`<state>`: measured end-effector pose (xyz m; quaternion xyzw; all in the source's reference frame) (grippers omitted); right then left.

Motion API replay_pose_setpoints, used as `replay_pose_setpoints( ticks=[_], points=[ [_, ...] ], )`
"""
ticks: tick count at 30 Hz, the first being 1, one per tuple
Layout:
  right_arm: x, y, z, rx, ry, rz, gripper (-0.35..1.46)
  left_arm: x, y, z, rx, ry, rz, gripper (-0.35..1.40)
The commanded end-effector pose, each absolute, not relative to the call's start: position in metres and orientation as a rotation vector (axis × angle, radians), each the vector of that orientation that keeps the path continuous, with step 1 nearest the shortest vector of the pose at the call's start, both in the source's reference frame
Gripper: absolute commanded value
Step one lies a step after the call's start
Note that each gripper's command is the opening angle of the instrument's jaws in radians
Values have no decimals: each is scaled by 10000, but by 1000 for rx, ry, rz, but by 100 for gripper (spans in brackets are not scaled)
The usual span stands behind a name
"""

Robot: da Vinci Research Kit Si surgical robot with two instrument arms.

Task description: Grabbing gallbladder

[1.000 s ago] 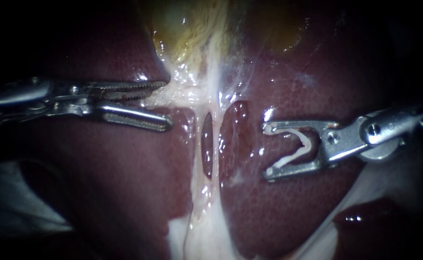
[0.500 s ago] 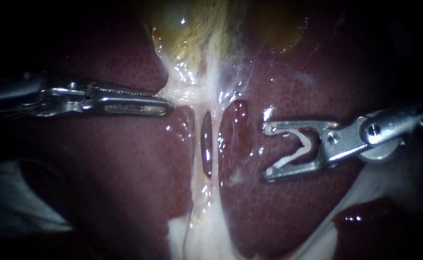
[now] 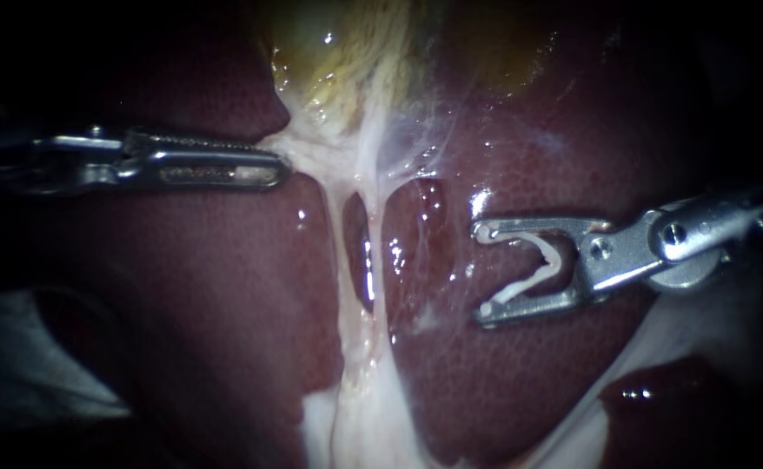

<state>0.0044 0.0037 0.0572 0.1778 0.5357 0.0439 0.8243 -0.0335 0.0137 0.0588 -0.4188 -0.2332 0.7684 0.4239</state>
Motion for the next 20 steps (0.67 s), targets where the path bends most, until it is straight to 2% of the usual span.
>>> replay_pose_setpoints(
  ticks=[1, 8, 20],
  points=[
    [44, 37, 572, 378, 1139, 93, 50, -331, 140, 586, -1046, -578, 1920, -35],
    [44, 37, 572, 378, 1139, 93, 50, -311, 156, 573, -1033, -562, 1910, -35],
    [44, 37, 572, 378, 1139, 93, 50, -319, 151, 578, -1030, -549, 1907, -35]
  ],
)
